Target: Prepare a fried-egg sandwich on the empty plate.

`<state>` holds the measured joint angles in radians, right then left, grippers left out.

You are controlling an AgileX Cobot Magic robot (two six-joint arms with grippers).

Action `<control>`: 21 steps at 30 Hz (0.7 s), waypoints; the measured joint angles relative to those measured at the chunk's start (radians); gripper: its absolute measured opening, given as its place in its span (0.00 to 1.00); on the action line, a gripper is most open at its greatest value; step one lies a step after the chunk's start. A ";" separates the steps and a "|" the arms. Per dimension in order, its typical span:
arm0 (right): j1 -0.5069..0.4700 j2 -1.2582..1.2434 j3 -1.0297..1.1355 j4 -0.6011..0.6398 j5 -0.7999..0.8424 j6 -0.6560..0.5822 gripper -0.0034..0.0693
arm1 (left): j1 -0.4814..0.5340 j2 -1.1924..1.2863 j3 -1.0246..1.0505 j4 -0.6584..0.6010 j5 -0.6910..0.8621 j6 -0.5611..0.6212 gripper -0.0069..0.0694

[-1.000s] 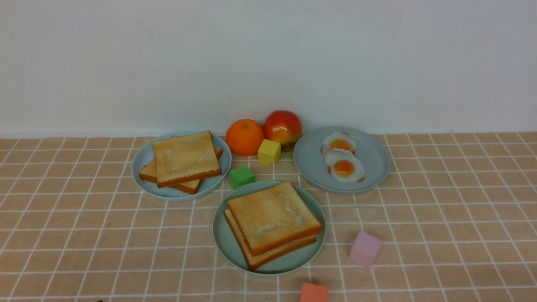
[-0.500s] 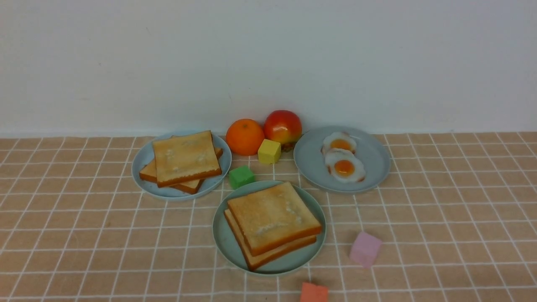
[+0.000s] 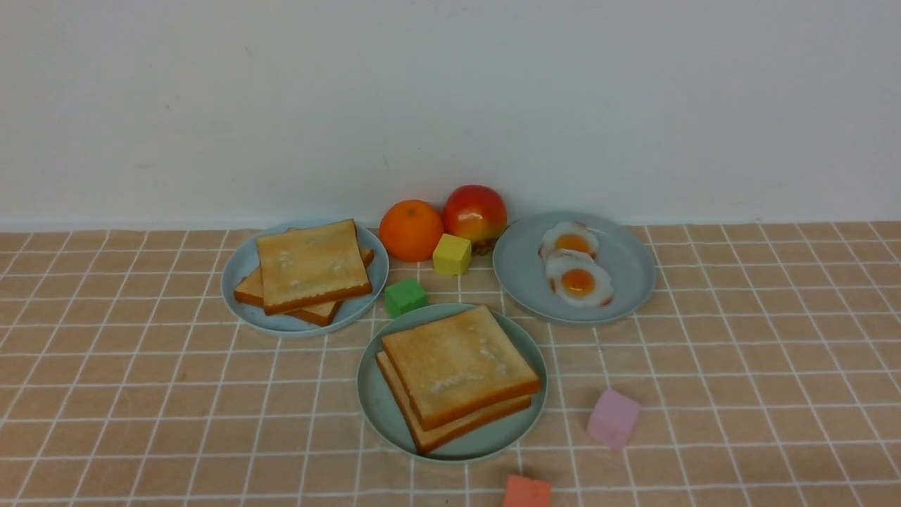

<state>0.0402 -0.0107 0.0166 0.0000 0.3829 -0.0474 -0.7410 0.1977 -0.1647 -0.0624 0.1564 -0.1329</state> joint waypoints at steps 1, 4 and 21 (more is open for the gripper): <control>0.000 0.000 0.000 0.000 0.000 0.000 0.03 | 0.000 0.000 0.000 0.000 0.000 0.000 0.10; 0.000 0.000 0.000 0.000 0.000 -0.001 0.03 | 0.000 0.000 0.000 0.000 0.001 0.000 0.10; 0.000 0.000 0.000 0.008 0.000 -0.002 0.05 | 0.174 -0.031 0.004 0.022 -0.031 -0.030 0.07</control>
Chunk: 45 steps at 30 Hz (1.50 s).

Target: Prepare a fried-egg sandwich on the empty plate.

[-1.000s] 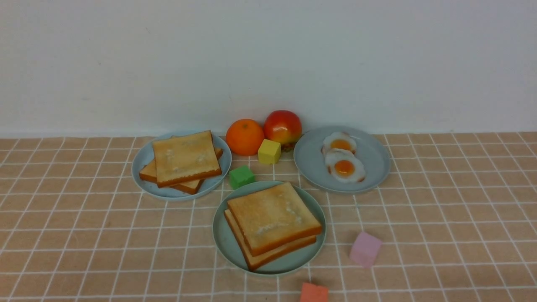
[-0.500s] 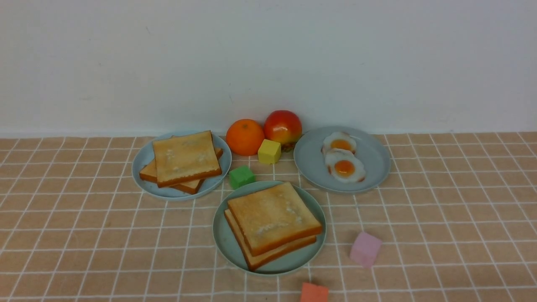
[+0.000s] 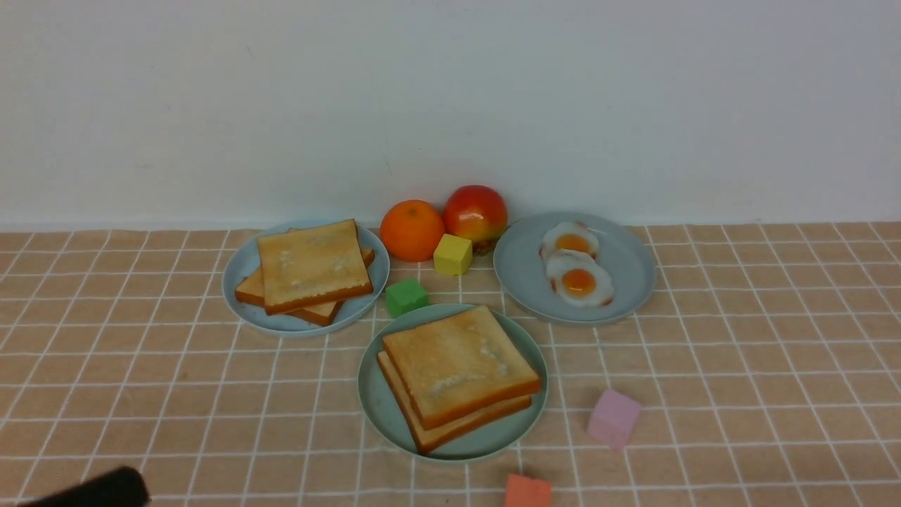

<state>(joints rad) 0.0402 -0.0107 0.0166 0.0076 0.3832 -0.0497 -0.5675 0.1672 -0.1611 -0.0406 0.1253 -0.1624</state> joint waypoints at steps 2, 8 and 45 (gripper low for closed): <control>0.000 0.000 0.000 0.000 0.000 0.000 0.05 | 0.136 -0.039 0.011 0.009 -0.001 -0.021 0.07; 0.000 0.000 0.000 0.000 0.001 0.000 0.05 | 0.472 -0.173 0.131 0.026 -0.001 -0.078 0.07; 0.000 0.000 -0.001 0.001 0.001 0.000 0.08 | 0.556 -0.178 0.192 0.041 0.246 -0.192 0.07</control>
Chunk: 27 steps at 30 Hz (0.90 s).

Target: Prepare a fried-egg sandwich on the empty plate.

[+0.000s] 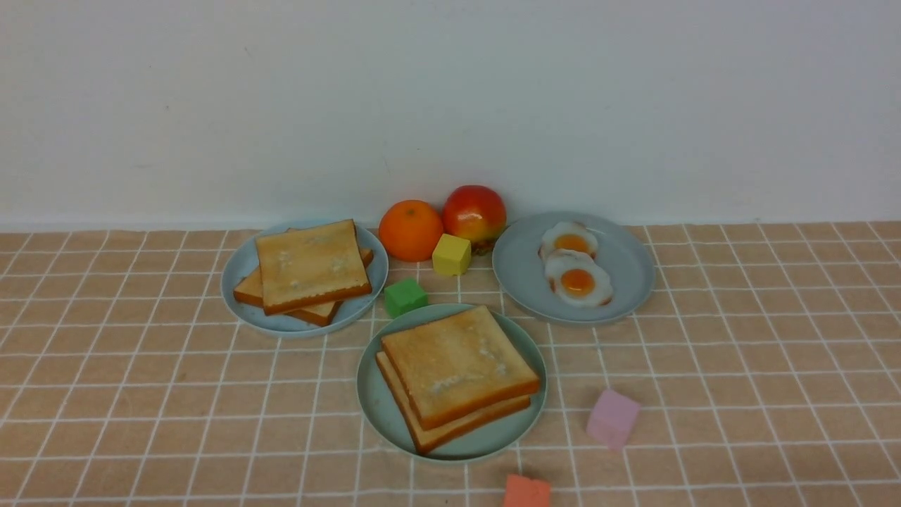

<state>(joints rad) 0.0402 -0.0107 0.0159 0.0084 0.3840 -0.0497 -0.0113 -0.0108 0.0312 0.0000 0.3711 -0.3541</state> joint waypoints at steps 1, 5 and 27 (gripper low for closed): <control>0.000 0.000 0.000 0.000 0.000 0.000 0.09 | 0.000 0.000 0.000 0.000 0.000 0.000 0.07; 0.000 0.000 0.000 -0.001 0.000 0.000 0.09 | 0.000 0.000 0.000 0.000 0.000 0.000 0.07; 0.000 0.000 0.000 -0.008 0.000 0.000 0.12 | 0.000 0.000 0.000 0.000 -0.001 0.000 0.10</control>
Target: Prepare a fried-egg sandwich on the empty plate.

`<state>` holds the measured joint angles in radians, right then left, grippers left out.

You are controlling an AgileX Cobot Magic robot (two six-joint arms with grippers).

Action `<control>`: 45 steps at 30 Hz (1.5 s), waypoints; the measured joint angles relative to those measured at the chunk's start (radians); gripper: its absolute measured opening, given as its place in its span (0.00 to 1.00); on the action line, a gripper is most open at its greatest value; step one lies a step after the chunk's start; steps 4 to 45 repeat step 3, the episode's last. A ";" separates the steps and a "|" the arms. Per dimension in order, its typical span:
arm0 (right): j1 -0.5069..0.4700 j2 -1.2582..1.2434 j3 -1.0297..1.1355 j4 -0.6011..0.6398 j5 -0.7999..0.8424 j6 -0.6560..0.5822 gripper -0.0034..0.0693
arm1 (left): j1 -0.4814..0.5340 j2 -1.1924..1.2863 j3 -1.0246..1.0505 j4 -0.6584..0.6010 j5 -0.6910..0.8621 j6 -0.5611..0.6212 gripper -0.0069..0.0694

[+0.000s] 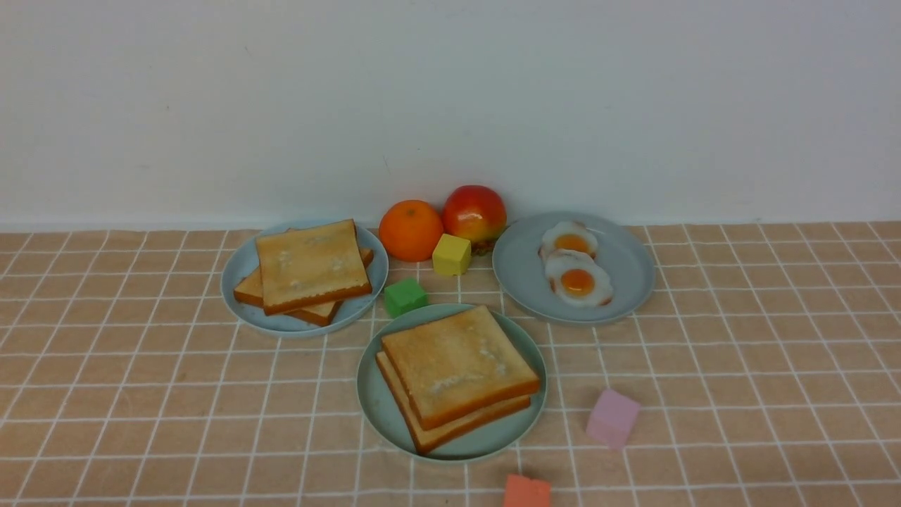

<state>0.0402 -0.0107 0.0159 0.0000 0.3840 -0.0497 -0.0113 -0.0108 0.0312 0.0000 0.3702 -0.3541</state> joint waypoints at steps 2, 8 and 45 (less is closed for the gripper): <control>0.000 0.000 0.000 0.000 0.000 0.000 0.12 | 0.000 0.000 0.000 0.000 0.000 0.000 0.10; 0.000 0.000 0.000 0.000 0.000 0.000 0.12 | 0.000 0.000 0.000 0.000 0.000 0.000 0.10; 0.000 0.000 0.000 0.000 0.000 0.000 0.12 | 0.000 0.000 0.000 0.000 0.000 0.000 0.10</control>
